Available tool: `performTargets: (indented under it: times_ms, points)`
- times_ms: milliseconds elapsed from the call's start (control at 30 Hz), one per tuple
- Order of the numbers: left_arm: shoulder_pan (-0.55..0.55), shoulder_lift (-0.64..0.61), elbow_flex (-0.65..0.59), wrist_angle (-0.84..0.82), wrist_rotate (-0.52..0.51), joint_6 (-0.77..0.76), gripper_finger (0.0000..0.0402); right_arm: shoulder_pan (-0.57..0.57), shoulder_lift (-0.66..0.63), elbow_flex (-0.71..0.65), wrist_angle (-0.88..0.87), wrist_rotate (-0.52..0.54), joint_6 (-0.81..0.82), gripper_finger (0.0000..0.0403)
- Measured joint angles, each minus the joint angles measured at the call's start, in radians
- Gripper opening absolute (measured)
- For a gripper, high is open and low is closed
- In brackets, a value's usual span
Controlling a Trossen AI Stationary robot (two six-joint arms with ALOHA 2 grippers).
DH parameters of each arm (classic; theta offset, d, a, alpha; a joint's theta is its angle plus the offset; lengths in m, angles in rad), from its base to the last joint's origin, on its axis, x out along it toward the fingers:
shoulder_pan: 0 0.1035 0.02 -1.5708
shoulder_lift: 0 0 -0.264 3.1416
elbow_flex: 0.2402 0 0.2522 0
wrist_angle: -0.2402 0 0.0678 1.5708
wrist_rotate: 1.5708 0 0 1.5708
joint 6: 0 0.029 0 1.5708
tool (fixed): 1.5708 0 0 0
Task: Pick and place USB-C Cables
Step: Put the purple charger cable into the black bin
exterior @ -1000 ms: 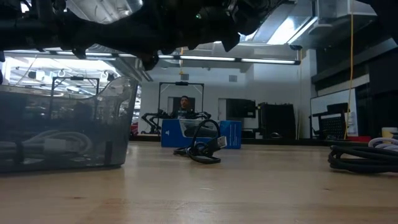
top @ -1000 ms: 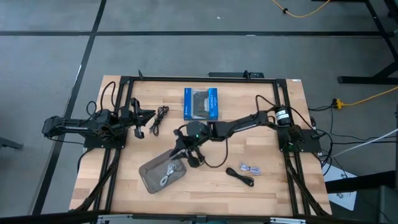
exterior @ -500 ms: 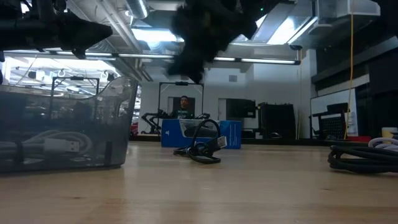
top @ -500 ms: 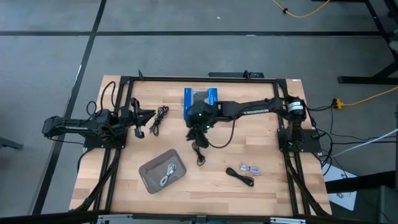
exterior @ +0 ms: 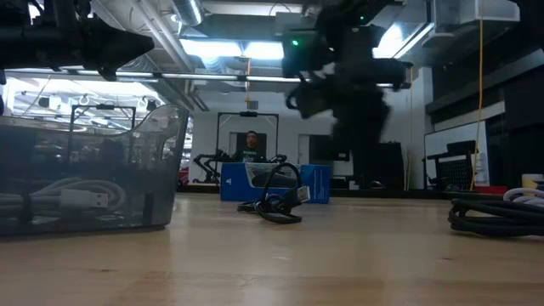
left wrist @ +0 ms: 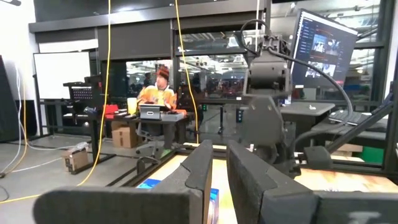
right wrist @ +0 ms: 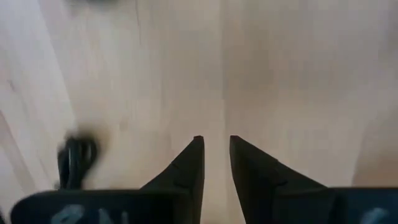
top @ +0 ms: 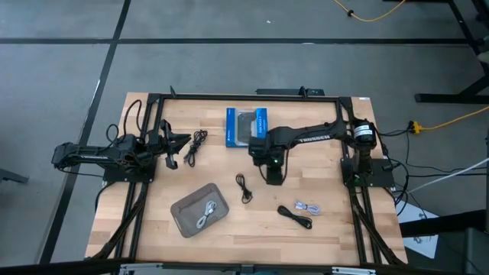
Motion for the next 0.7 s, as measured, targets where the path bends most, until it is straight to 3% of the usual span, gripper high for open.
performTargets:
  times_ms: [367, 700]
  points:
    - [0.000, 0.000, 0.000, 0.000, 0.000, -0.001, 0.0041, 0.050, -0.079, -0.088, -0.183, 0.051, 0.054, 0.0081]
    - [0.000, 0.000, 0.000, 0.000, 0.000, -0.001, 0.0041, 0.172, -0.331, -0.254, -0.097, 0.175, 0.380, 0.0081]
